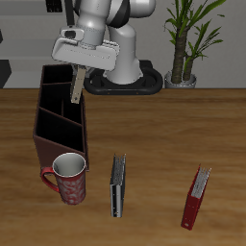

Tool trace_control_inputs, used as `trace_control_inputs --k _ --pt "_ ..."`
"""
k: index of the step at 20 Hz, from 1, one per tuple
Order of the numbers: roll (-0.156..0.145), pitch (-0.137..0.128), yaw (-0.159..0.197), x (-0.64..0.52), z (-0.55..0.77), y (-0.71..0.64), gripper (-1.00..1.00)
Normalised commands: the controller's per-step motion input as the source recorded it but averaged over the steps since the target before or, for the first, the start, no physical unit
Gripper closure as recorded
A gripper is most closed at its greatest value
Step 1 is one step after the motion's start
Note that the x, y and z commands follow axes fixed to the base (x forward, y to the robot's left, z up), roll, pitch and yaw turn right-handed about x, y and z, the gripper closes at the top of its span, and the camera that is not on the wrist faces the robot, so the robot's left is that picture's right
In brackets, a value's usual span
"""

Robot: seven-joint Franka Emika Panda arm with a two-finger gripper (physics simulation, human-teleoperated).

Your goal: Place the yellow book into the right desk caddy's front compartment

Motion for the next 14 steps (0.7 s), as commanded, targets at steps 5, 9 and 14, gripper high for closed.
trace_control_inputs --k 5,9,14 --pt "-0.009 0.015 -0.044 0.08 -0.06 -0.05 1.0" --pt "0.003 0.004 -0.007 0.12 -0.09 -0.01 1.0" --pt "-0.017 -0.001 -0.03 0.03 -0.06 0.0 1.0"
